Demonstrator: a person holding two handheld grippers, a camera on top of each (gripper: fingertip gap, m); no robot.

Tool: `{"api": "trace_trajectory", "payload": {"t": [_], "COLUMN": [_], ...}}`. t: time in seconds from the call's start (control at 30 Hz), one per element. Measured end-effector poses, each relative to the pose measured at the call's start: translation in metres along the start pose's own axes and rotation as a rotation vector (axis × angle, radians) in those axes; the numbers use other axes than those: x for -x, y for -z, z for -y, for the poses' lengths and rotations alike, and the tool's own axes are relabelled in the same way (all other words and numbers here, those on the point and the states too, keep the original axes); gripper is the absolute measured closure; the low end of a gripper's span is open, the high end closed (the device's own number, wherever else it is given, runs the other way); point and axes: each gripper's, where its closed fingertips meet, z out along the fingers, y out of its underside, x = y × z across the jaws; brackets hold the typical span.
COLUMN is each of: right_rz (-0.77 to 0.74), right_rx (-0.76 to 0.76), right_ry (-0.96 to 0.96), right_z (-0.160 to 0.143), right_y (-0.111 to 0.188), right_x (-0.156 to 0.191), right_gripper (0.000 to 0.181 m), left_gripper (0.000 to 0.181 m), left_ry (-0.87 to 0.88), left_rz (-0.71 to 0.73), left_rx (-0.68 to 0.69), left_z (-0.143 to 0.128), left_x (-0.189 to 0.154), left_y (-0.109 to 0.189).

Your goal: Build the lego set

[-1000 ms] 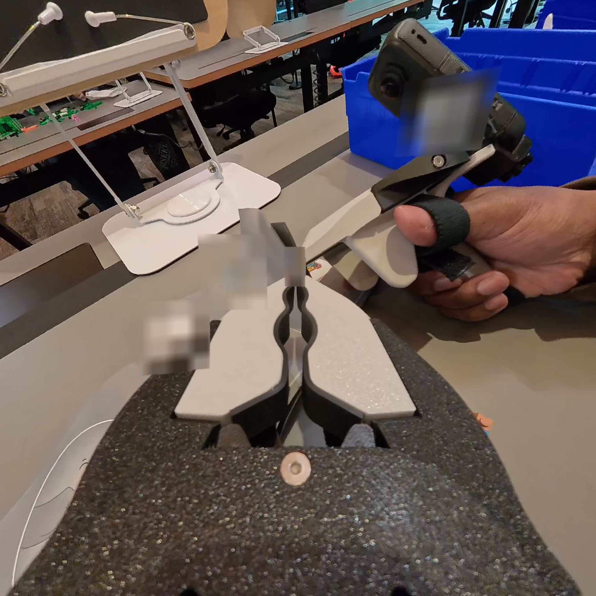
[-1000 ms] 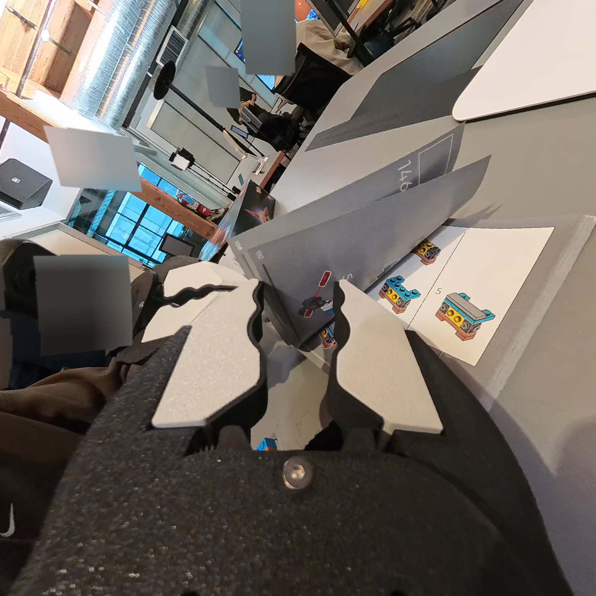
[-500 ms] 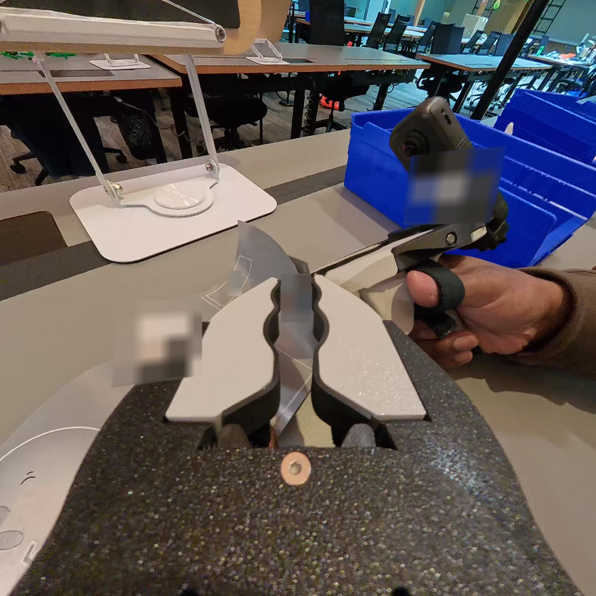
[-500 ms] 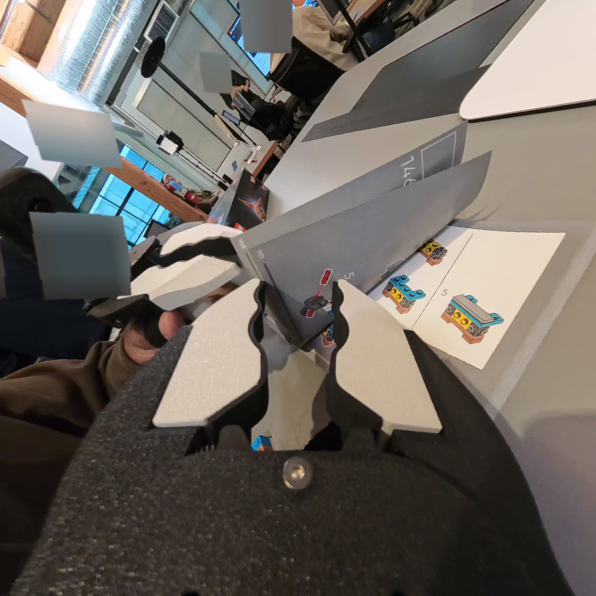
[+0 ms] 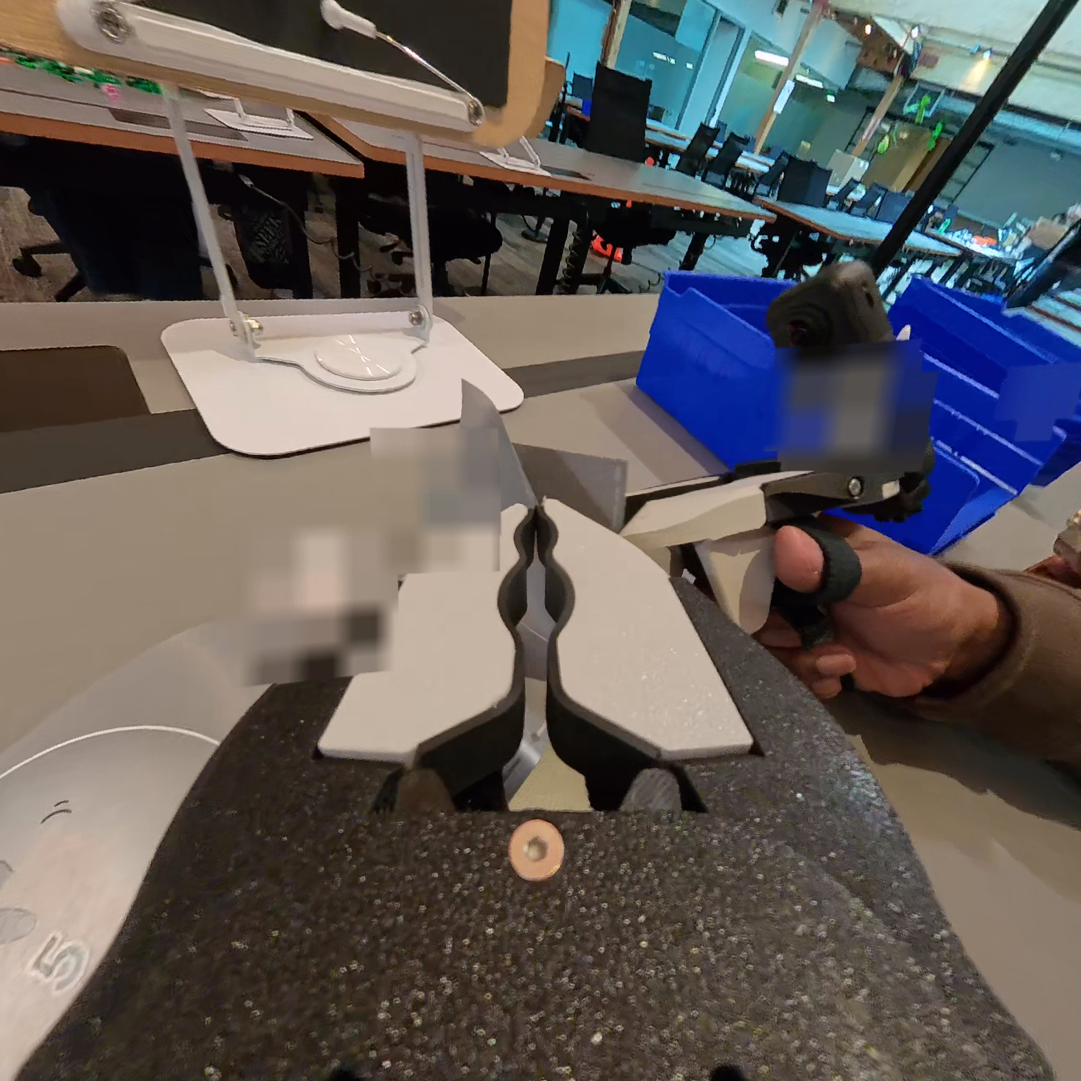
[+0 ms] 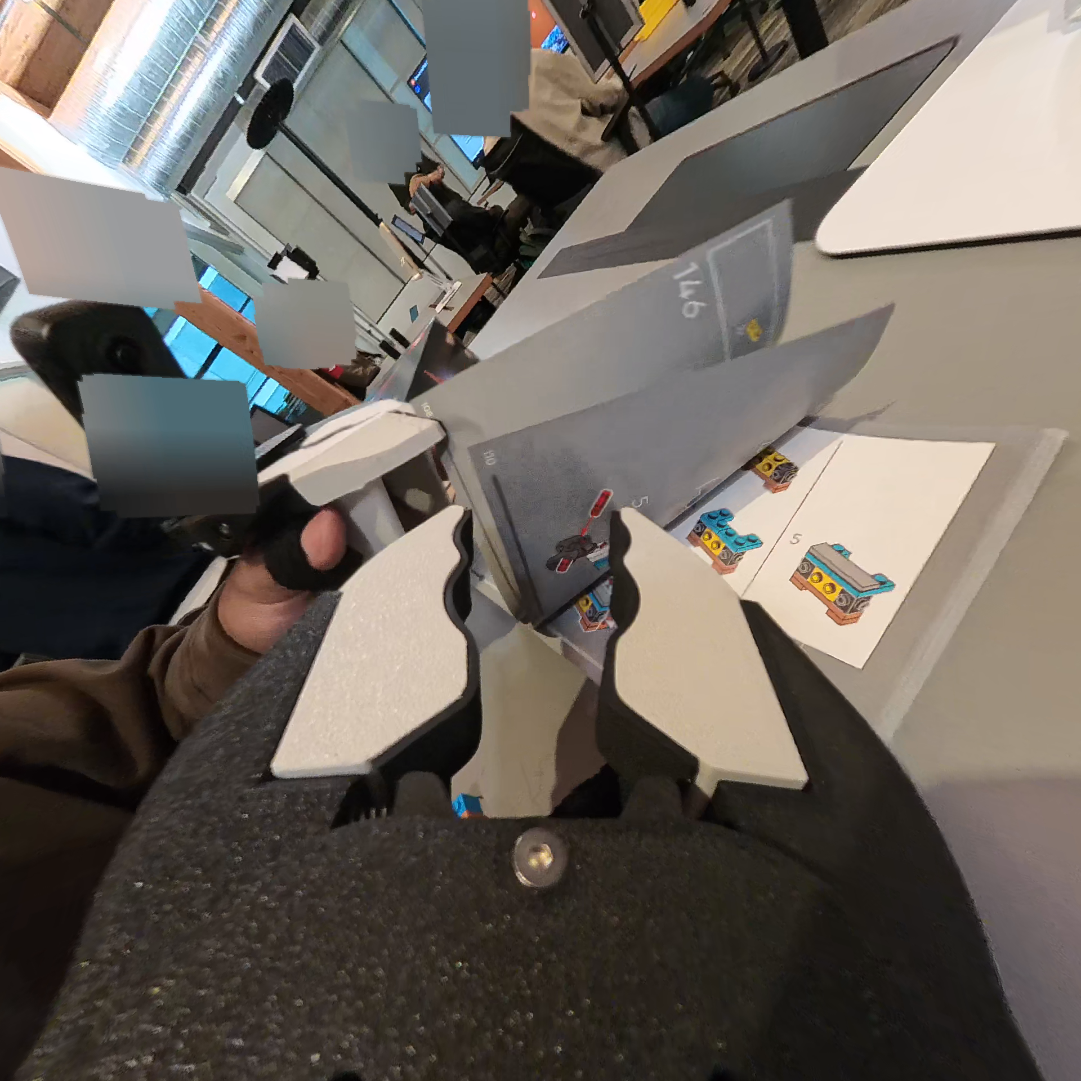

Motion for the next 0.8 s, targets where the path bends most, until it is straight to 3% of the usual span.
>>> {"api": "trace_trajectory", "payload": {"t": [0.13, 0.23, 0.33, 0.47, 0.8], "right_rz": [-0.223, -0.314, -0.284, -0.307, -0.484], "right_rx": [-0.118, -0.221, -0.097, 0.088, 0.000], "right_ry": [0.206, 0.423, 0.545, 0.537, 0.651], "right_z": [0.021, 0.042, 0.018, -0.024, -0.006], "right_y": [0.023, 0.036, 0.008, -0.030, -0.043], "right_x": [-0.012, 0.008, 0.030, 0.027, 0.024], "right_gripper": [0.124, 0.124, 0.123, 0.108, 0.120], "left_gripper": [0.181, 0.181, 0.181, 0.181, 0.181], "left_ry": [0.035, 0.050, 0.063, 0.050, -0.027], "left_rz": [0.025, 0.049, 0.055, 0.075, 0.182], "left_rx": [-0.062, -0.110, -0.144, -0.172, -0.186], "left_z": [0.013, 0.024, 0.032, 0.039, 0.043], "left_x": [0.008, 0.012, 0.010, 0.005, 0.003], "left_y": [0.012, 0.022, 0.028, 0.035, 0.049]}}
